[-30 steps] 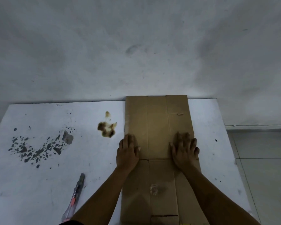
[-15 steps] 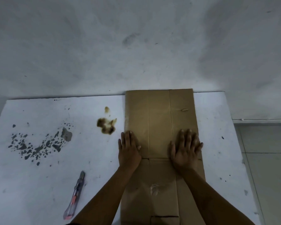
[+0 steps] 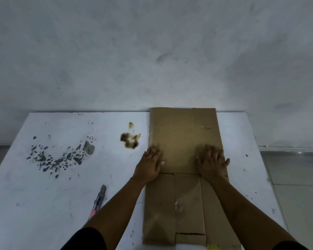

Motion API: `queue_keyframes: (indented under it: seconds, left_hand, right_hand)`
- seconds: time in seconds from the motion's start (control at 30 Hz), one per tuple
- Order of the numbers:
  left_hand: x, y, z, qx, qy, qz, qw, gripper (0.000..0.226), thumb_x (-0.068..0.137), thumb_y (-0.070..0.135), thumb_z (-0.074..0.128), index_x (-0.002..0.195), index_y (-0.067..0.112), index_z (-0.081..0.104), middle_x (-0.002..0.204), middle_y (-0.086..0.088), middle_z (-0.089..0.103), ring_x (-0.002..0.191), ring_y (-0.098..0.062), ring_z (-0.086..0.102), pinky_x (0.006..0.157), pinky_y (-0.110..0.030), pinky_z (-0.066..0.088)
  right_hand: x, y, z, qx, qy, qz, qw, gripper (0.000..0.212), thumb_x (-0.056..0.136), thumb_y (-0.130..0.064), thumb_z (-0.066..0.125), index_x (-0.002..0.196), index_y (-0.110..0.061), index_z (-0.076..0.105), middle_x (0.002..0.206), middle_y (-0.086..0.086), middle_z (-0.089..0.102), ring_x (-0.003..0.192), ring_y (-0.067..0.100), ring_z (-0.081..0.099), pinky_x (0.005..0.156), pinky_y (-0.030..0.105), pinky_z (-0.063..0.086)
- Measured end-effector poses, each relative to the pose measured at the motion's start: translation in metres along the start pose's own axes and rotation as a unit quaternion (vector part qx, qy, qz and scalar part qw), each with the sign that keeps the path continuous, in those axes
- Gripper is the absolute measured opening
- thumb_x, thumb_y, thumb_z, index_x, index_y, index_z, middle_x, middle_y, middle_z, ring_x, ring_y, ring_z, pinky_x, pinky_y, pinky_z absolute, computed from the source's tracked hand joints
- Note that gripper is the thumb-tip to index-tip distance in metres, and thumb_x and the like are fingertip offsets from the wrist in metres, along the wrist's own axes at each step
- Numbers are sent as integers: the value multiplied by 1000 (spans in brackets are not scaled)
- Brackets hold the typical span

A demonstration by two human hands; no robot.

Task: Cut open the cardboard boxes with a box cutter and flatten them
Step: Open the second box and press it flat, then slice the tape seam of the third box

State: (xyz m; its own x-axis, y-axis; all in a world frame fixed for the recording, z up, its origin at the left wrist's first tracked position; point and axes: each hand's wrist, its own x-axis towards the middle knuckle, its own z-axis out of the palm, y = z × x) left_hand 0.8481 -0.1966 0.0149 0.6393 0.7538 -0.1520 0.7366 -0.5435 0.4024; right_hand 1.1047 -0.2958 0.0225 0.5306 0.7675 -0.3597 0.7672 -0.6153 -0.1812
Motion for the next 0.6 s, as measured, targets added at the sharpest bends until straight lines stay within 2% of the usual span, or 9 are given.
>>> queue_keyframes:
  seconds: [0.07,0.1,0.13,0.17,0.23,0.33,0.4,0.47,0.6]
  left_hand:
    - [-17,-3,-11,11,39,-13,999,62,101,52,21,150,20,42,161,0,30,148,-23,27,109,-41,40]
    - [-26,-6,-17,17,62,-23,998,60,101,50,21,143,19,51,152,-2,45,137,-26,46,96,-43,50]
    - [-36,-10,-23,17,87,-34,995,57,101,49,22,135,19,56,142,-2,55,120,-26,60,85,-42,53]
    - [-46,-14,-30,17,107,-46,993,54,101,50,24,129,21,59,132,0,61,106,-26,66,79,-40,54]
    - [-66,-27,-45,19,135,-65,988,53,100,52,25,125,23,62,122,1,66,95,-25,68,76,-38,53]
    - [-100,-57,-61,6,173,-90,981,53,99,54,28,122,23,64,115,1,69,94,-25,68,76,-38,53]
    - [-126,-84,-69,-6,193,-104,976,54,98,56,29,120,22,65,111,0,70,93,-27,68,74,-38,54]
    - [-156,-112,-80,-26,201,-128,971,60,96,59,25,124,22,63,115,-1,69,98,-28,67,79,-40,54]
    - [-226,-179,-102,-58,237,-162,956,67,94,63,20,127,22,61,117,0,68,103,-25,65,84,-38,51]
  right_hand:
    - [-8,-17,-5,20,25,-14,999,69,100,-59,25,157,-22,16,162,15,18,150,41,11,116,66,13]
    - [-14,-28,-8,27,33,-26,999,67,100,-59,27,155,-23,20,160,13,23,150,40,14,116,66,15]
    - [-18,-39,-7,32,38,-39,998,64,99,-59,29,154,-24,23,159,11,26,150,38,16,116,66,15]
    - [-24,-52,-8,31,45,-51,997,62,99,-58,31,152,-25,27,157,9,29,149,36,18,116,64,15]
    - [-39,-79,-9,26,57,-72,995,59,98,-57,31,148,-26,34,152,5,36,145,31,28,115,62,16]
    - [-65,-124,-5,31,55,-97,993,53,100,-52,33,144,-25,40,149,2,40,133,27,43,114,59,17]
    - [-83,-157,2,22,49,-112,992,54,100,-52,31,143,-22,44,148,5,43,128,31,46,113,58,21]
    - [-104,-192,11,9,61,-124,990,52,102,-53,32,140,-22,48,144,5,47,127,32,48,110,56,25]
    - [-161,-265,45,53,128,-188,972,57,94,-57,32,109,-17,70,110,7,68,101,36,64,86,53,47]
